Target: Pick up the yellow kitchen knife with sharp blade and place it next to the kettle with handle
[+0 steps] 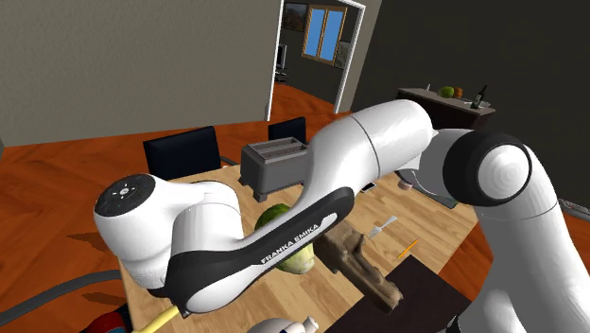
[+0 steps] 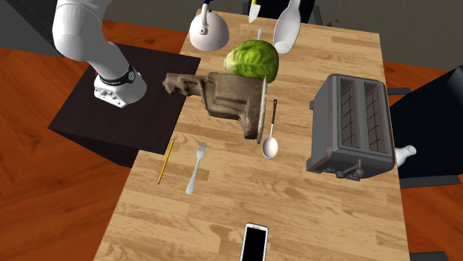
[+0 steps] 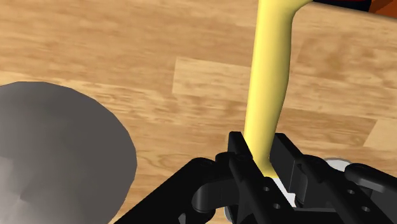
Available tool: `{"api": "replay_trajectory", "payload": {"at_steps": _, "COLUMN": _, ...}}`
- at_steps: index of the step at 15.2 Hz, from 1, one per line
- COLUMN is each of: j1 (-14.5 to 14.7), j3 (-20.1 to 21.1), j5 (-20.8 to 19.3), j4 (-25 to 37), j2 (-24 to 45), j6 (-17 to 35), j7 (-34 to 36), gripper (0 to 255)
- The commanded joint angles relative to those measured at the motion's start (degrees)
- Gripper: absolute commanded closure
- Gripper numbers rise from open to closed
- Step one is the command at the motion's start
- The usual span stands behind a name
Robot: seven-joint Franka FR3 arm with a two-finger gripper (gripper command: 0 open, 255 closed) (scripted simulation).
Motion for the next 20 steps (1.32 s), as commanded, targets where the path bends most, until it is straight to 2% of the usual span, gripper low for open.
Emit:
{"api": "replay_trajectory", "payload": {"at_steps": 1, "j1": 0.3, "j3": -0.4, "j5": -0.5, "j4": 0.0, "j2": 0.9, "j6": 0.8, "j7": 0.3, "gripper": 255}}
{"api": "replay_trajectory", "payload": {"at_steps": 20, "j1": 2.3, "j3": -3.9, "j5": -4.8, "j4": 0.1, "j2": 9.0, "j6": 8.2, "j7": 3.4, "gripper": 255}}
